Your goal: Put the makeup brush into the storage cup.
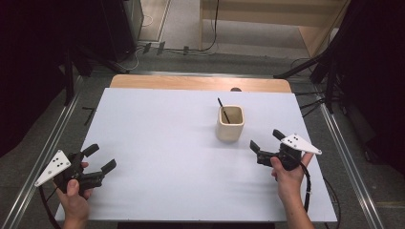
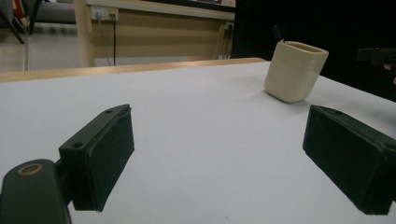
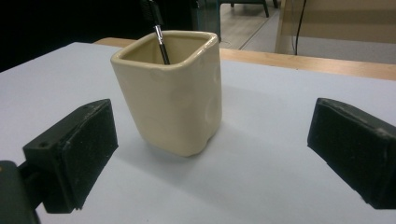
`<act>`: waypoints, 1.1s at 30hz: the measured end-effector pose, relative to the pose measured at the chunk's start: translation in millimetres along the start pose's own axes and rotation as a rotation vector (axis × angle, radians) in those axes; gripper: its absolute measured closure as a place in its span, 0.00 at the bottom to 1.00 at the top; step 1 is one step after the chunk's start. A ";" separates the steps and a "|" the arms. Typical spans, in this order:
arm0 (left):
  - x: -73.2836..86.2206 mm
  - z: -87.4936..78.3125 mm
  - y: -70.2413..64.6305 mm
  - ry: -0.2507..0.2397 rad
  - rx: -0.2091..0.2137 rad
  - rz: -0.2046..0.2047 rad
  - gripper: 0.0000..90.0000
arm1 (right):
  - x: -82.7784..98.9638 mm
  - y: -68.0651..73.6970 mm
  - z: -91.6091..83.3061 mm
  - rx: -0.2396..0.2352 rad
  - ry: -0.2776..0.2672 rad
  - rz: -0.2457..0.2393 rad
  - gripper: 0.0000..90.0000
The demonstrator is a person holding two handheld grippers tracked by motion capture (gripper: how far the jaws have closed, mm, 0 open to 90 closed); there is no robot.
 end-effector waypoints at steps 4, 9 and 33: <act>-0.2 -0.3 0.1 -0.003 0.000 -0.003 0.11 | 6.5 -3.2 -5.1 0.012 -0.003 -0.005 0.02; -0.1 -0.4 0.0 -0.003 0.001 -0.004 0.11 | 13.7 -7.9 -12.7 0.017 -0.008 -0.004 0.00; -1.5 -1.6 1.6 -0.016 0.006 -0.011 0.11 | 49.3 -23.4 -52.6 0.055 -0.007 -0.011 0.00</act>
Point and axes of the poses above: each handheld gripper's, and its own axes: z roughly forward along the jaws, x roughly out of its underside, y roughly to its left, the point moved 6 cm from there along z, roughly forward along the jaws, and after that the axes turned 11 degrees about y, right-handed, at the moved point
